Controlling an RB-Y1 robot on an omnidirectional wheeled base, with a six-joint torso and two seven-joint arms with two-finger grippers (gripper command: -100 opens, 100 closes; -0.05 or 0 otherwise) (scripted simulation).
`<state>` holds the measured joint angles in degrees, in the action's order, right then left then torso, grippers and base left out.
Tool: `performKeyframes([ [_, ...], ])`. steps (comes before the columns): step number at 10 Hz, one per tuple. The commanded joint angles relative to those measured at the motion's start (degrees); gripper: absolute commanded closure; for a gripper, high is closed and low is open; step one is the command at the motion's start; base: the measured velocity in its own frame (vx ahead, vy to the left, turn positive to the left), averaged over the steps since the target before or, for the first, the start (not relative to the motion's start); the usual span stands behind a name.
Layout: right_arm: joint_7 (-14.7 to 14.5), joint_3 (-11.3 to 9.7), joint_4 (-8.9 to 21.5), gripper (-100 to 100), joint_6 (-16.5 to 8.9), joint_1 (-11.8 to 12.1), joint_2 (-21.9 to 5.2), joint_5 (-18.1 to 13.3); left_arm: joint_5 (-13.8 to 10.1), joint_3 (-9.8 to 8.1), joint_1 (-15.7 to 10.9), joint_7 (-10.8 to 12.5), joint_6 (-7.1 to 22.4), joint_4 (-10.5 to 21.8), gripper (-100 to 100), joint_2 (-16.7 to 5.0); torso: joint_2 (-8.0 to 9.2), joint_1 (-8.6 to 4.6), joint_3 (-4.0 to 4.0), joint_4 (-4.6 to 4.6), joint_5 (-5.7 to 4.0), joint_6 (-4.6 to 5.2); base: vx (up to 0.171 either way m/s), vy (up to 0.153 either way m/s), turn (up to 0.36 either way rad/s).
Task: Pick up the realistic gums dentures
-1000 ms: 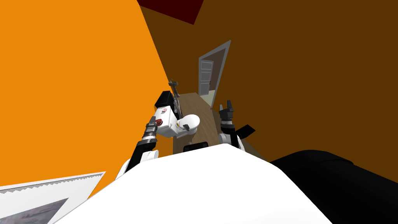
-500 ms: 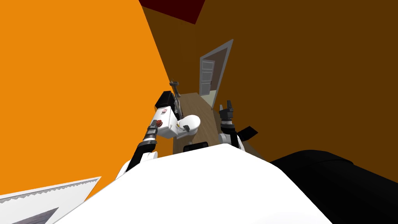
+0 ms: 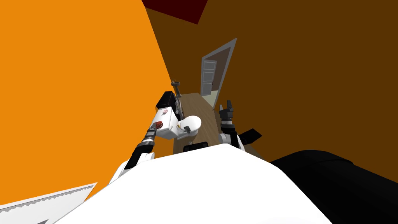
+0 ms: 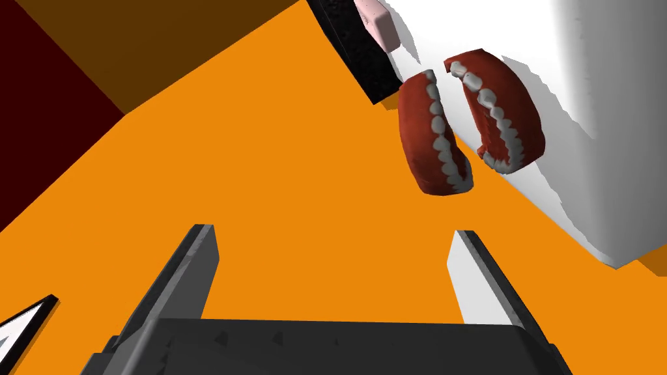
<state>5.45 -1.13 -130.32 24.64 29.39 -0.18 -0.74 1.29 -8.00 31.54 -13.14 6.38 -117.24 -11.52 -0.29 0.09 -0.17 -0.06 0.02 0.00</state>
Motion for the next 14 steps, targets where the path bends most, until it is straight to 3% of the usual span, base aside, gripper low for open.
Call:
performKeyframes([
  [1,0.0,0.0,0.0,0,0.0,0.0,0.0,0.0,0.5,-0.52,0.0,0.6,2.1,1.1,-100,-1.1,0.0,0.0,0.0,0.0,0.0,0.0,0.066,0.0,0.046],
  [5,0.0,0.0,0.0,0,0.0,0.0,0.0,0.0,1.1,-2.47,-1.2,2.6,7.1,4.4,-100,-5.3,0.05,-0.04,0.02,0.01,-0.01,0.0,0.072,0.005,0.043],
  [7,0.0,0.0,0.0,0,0.0,0.0,0.0,0.0,1.1,-2.49,-1.1,2.6,7.2,4.1,-100,-5.3,-0.05,0.01,-0.03,-0.01,0.0,0.01,0.07,0.013,0.017],
  [8,0.0,0.0,0.0,0,0.0,0.0,0.0,0.0,1.1,-2.54,-1.2,2.7,7.5,4.2,0,-5.4,0.08,-0.03,0.04,0.01,0.0,0.01,0.008,0.002,-0.001],
  [9,0.0,0.0,0.0,0,0.0,0.0,0.0,0.0,1.1,-2.53,-1.2,2.7,7.5,4.2,-100,-5.4,0.21,-0.06,0.12,0.04,-0.01,0.01,0.0,0.0,0.0],
  [10,0.0,0.0,0.0,0,0.0,0.0,0.0,0.0,1.1,-2.53,-1.2,2.7,7.5,4.2,100,-5.4,0.26,-0.07,0.15,0.06,-0.01,0.01,0.0,0.0,0.0],
  [14,0.0,0.0,0.0,0,0.0,0.0,0.0,0.0,1.1,-2.53,-1.2,2.7,7.5,4.2,100,-5.4,0.31,-0.08,0.17,0.07,-0.02,0.01,0.0,0.0,0.0],
])
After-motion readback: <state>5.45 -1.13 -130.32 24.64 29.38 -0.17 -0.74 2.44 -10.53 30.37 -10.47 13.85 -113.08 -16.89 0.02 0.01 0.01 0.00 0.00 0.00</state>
